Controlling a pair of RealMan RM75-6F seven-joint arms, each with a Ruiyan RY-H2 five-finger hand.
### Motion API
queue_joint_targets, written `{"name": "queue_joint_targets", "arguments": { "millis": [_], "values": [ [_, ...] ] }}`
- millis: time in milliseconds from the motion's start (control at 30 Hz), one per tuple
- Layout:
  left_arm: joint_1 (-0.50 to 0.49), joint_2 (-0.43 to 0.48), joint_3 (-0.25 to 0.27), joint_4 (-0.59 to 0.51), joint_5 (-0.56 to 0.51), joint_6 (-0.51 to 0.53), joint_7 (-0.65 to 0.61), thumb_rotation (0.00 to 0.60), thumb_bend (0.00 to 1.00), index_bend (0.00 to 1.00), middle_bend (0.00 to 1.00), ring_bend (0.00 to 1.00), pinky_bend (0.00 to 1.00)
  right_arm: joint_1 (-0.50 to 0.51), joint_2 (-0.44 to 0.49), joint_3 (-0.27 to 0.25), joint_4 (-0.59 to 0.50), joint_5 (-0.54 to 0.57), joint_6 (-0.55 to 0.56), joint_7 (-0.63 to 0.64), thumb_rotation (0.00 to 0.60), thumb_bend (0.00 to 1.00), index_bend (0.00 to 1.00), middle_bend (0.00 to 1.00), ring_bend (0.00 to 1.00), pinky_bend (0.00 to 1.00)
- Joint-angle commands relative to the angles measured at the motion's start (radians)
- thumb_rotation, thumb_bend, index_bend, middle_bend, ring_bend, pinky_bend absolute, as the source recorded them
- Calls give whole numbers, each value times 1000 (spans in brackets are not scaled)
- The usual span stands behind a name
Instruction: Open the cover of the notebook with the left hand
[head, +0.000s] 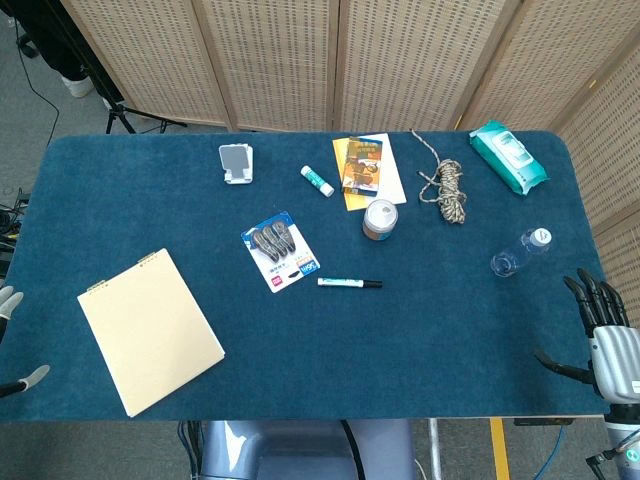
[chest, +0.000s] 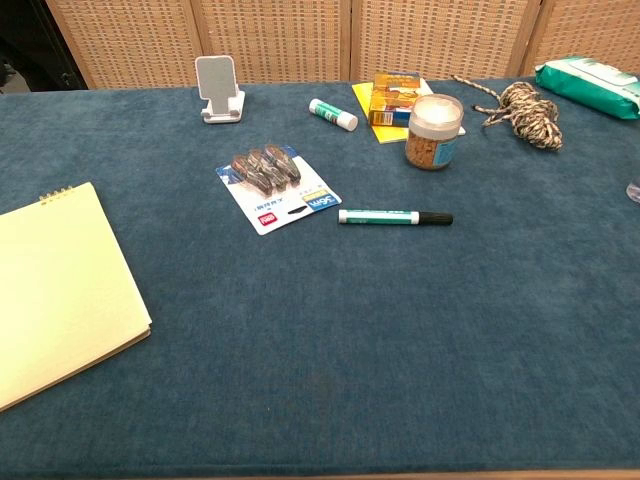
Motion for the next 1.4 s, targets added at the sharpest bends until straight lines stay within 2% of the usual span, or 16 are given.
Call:
{"name": "queue_joint_targets", "arguments": {
  "millis": [33, 333, 500, 567, 633, 733, 867, 1400],
  "values": [
    [0, -1, 1, 1, -1, -2, 0, 600, 0, 0, 0, 0, 0, 0, 0, 0, 0, -2, 1, 0, 600, 52, 8, 0, 0, 0],
    [-2, 4, 15, 6, 28, 1, -9, 600, 0, 0, 0, 0, 0, 2, -1, -7, 1, -6, -10, -3, 600, 50, 7, 0, 0, 0],
    [-38, -9, 105, 59, 226, 1, -26, 600, 0, 0, 0, 0, 0, 5, -2, -7, -7, -10, -11, -13, 600, 53, 7, 0, 0, 0],
    [-57, -30, 126, 82, 272, -14, -17, 600, 0, 7, 0, 0, 0, 5, -3, -8, -7, -11, -11, -17, 600, 53, 7, 0, 0, 0],
    [-71, -45, 137, 94, 294, -30, -13, 600, 0, 56, 0, 0, 0, 4, -2, -9, -7, -10, -11, -13, 600, 53, 7, 0, 0, 0],
    [-85, -67, 146, 104, 303, -56, 9, 600, 0, 160, 0, 0, 0, 3, 3, -8, -6, -8, -10, 0, 600, 52, 7, 0, 0, 0],
    [-95, -88, 155, 111, 299, -87, 33, 600, 0, 227, 0, 0, 0, 2, 8, -3, -5, 0, -9, 18, 600, 51, 7, 0, 0, 0],
    [-131, -165, 196, 159, 284, -216, 114, 600, 43, 300, 0, 0, 0, -2, 18, -3, -9, -1, -4, 39, 600, 52, 7, 0, 0, 0]
  ]
}}
